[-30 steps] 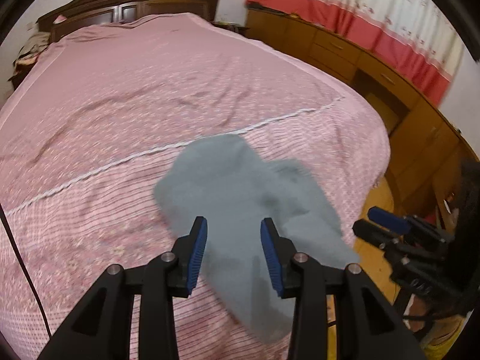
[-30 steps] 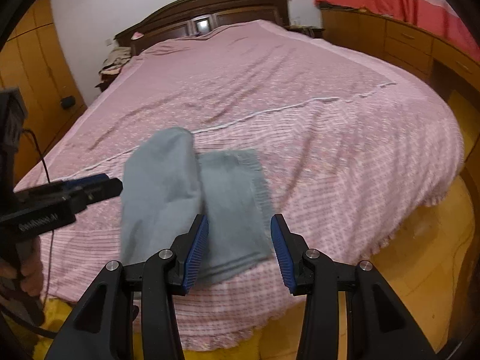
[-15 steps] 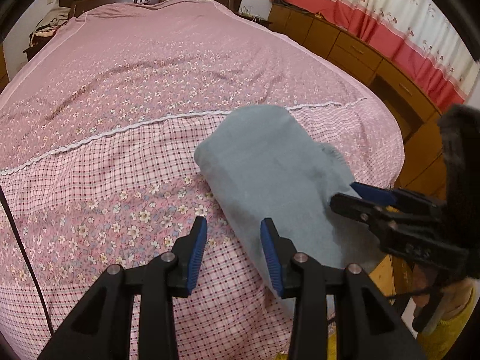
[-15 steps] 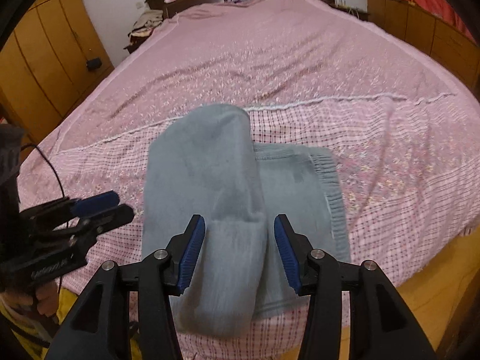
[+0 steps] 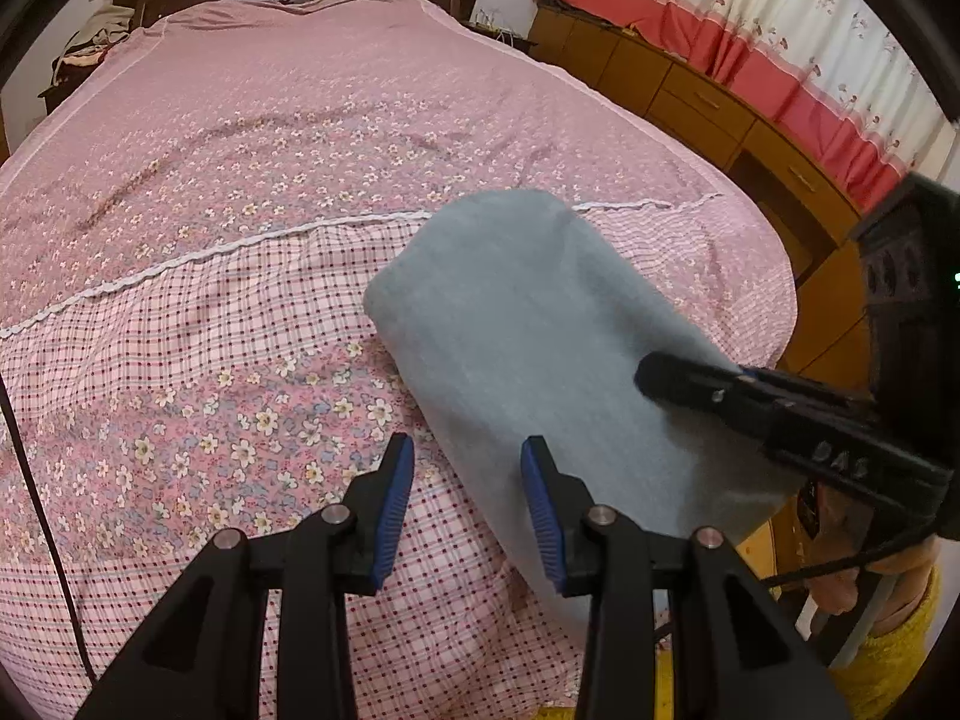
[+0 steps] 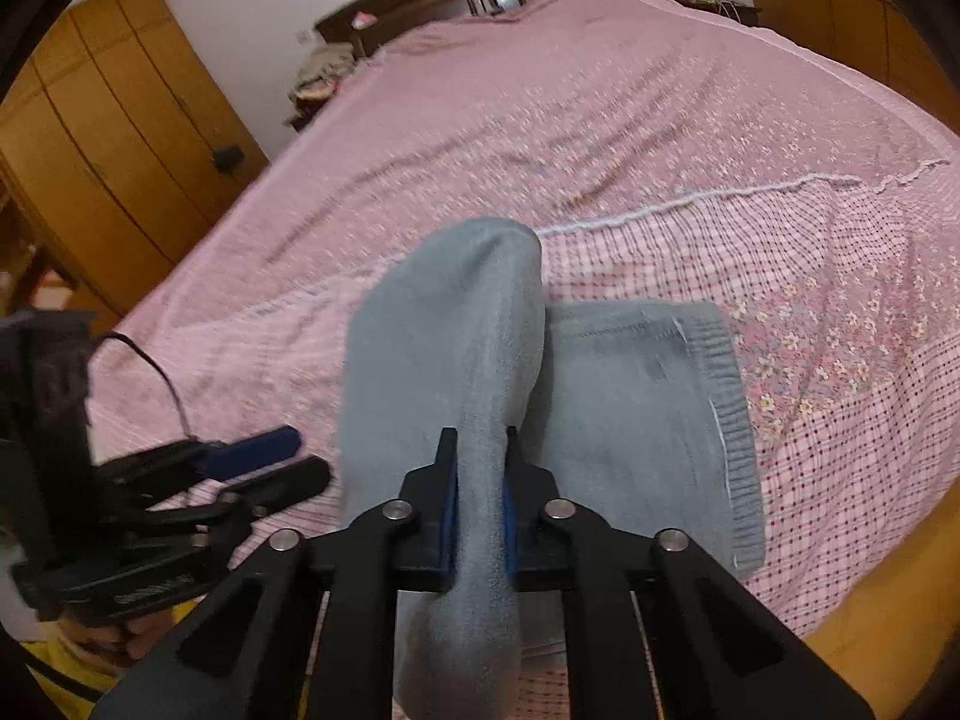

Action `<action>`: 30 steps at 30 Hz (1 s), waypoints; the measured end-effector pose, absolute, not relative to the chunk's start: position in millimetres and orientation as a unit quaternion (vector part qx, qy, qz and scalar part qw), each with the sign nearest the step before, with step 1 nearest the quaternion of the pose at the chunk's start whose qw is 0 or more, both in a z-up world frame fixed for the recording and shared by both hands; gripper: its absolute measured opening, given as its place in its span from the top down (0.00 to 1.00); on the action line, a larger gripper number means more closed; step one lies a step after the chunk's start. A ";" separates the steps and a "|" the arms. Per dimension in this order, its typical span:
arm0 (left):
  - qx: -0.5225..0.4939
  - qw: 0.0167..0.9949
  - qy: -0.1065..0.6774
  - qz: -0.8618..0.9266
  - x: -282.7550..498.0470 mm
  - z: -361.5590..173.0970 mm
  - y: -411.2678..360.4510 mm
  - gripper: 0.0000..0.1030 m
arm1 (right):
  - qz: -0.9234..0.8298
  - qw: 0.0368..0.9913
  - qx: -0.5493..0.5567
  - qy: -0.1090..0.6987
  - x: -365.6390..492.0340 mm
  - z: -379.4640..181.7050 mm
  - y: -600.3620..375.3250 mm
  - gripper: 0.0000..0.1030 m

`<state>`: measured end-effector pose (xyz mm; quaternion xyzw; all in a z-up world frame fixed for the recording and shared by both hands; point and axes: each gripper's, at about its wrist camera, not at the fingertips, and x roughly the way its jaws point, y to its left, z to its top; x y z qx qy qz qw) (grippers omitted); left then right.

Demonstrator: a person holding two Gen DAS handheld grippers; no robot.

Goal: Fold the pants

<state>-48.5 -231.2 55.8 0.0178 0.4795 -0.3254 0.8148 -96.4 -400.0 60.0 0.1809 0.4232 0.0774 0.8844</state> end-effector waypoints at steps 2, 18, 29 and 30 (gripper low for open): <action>0.017 0.816 0.478 -0.325 -49.4 57.8 -230.7 0.62 | 0.079 0.891 0.183 0.408 -102.6 69.9 -402.8 0.89; 0.034 0.809 0.472 -0.348 -57.1 64.3 -262.8 0.61 | 0.004 0.908 0.177 0.379 -127.7 73.6 -454.2 0.89; 0.043 0.807 0.471 -0.353 -56.7 52.1 -287.0 0.56 | -0.010 0.893 0.198 0.404 -109.4 30.9 -473.0 0.84; 0.048 0.809 0.471 -0.349 -56.2 50.0 -288.8 0.56 | -0.013 0.891 0.204 0.405 -110.1 31.5 -476.6 0.81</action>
